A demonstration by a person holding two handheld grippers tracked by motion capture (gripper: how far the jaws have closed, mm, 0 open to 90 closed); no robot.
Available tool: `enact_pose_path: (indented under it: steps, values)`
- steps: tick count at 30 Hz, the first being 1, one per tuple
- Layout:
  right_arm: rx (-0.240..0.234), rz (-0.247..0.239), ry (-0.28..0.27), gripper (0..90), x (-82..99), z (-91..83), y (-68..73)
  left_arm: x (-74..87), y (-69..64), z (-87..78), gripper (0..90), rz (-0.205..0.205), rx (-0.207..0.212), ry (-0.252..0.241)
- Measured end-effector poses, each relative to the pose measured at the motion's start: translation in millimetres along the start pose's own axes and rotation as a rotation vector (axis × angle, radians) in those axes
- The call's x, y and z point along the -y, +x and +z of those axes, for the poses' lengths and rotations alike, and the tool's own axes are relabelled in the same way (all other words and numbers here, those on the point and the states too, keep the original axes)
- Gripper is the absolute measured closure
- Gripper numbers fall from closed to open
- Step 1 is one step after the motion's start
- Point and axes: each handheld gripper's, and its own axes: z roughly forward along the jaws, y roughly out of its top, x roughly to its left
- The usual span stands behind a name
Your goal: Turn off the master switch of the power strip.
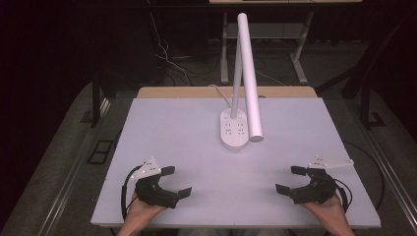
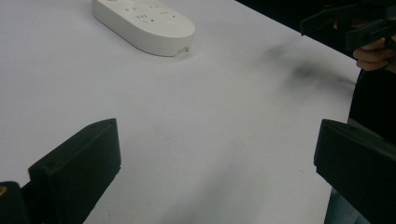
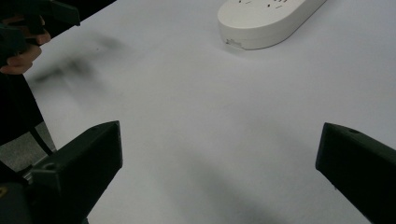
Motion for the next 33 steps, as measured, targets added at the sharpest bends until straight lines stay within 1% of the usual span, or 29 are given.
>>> enact_pose_path:
  steps: [9,13,18,20,23,26,29,33]
  values:
    - [0.001,-0.008,0.001,0.0,0.1,0.6,0.8,-8.5,3.1,-1.3,0.0,-0.005,-0.009,0.005]
    - [0.006,-0.006,-0.001,0.0,0.3,-0.3,0.4,-14.6,4.6,-1.2,0.0,-0.004,-0.001,0.011]
    - [0.007,0.002,-0.001,0.0,0.8,-0.8,-0.5,-20.8,6.0,1.2,0.0,0.003,0.008,0.032]
    - [0.008,0.002,-0.001,0.0,0.8,-1.0,-0.5,-21.6,6.0,2.0,0.0,0.002,0.009,0.030]
    - [0.008,0.002,-0.001,0.0,1.0,-0.7,-0.6,-25.7,6.8,5.0,0.0,0.012,0.008,0.036]
    - [0.008,0.002,0.000,0.0,1.0,-0.8,-0.8,-31.1,8.5,6.1,0.0,0.012,0.005,0.036]
    - [0.011,-0.003,-0.001,0.0,1.4,-0.6,-1.4,-37.5,10.4,8.5,0.0,0.020,0.009,0.038]
    - [0.013,0.007,0.000,0.0,1.9,-1.0,-2.7,-44.9,11.3,13.0,0.0,0.026,0.012,0.051]
